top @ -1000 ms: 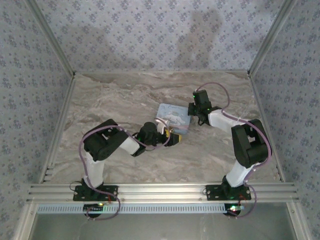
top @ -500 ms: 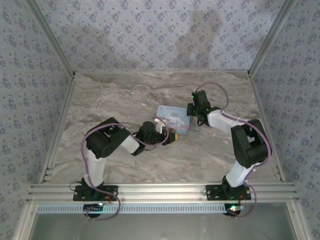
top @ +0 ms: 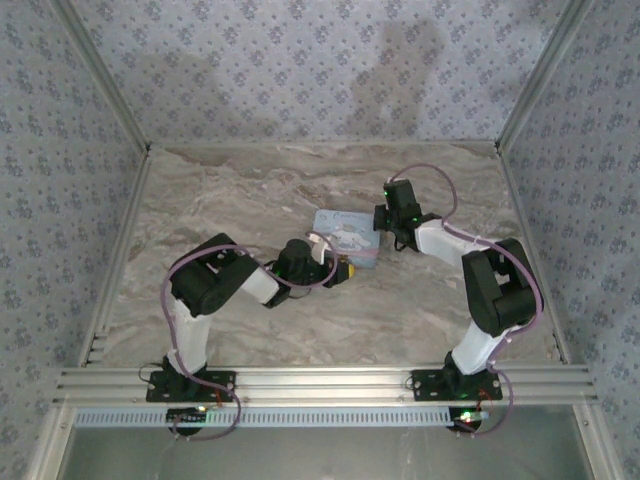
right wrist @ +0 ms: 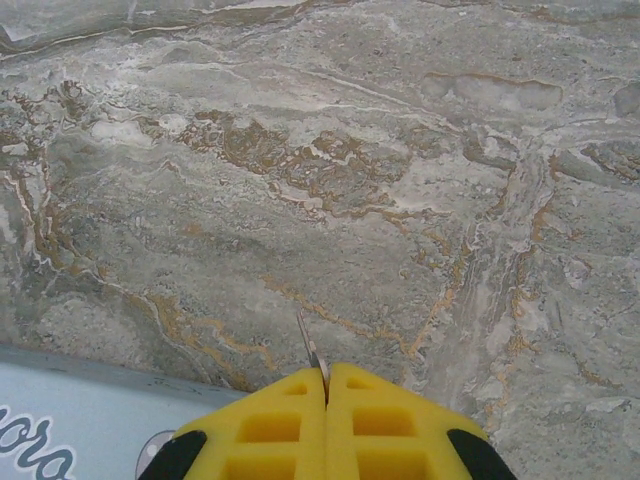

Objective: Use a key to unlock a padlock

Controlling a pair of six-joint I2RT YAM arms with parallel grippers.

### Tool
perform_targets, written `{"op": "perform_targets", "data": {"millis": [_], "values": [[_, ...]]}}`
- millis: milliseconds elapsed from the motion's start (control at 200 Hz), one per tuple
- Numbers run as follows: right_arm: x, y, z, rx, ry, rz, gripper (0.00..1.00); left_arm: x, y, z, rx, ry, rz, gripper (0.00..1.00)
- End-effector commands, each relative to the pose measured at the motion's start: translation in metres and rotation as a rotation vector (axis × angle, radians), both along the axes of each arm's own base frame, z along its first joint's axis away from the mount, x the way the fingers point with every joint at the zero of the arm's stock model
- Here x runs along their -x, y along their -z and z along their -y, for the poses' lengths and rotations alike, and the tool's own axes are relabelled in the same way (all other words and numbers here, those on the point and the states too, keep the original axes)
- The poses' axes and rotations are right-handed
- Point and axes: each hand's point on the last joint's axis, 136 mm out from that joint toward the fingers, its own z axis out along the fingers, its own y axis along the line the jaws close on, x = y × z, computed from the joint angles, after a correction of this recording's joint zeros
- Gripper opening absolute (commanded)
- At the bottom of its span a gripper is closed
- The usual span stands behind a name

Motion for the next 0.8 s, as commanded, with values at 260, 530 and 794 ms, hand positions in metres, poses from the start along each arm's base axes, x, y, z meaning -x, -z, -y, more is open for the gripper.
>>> {"op": "perform_targets", "data": {"millis": [260, 530, 794], "values": [[0.013, 0.005, -0.005, -0.005, -0.038, -0.042, 0.00, -0.001, -0.003, -0.007, -0.043, -0.052, -0.134, 0.00], [0.012, 0.012, -0.025, -0.014, -0.063, -0.048, 0.00, -0.001, -0.005, -0.015, -0.065, -0.087, -0.141, 0.00], [0.004, 0.007, -0.036, -0.016, -0.086, -0.042, 0.00, 0.004, -0.010, -0.022, -0.080, -0.118, -0.192, 0.00]]}}
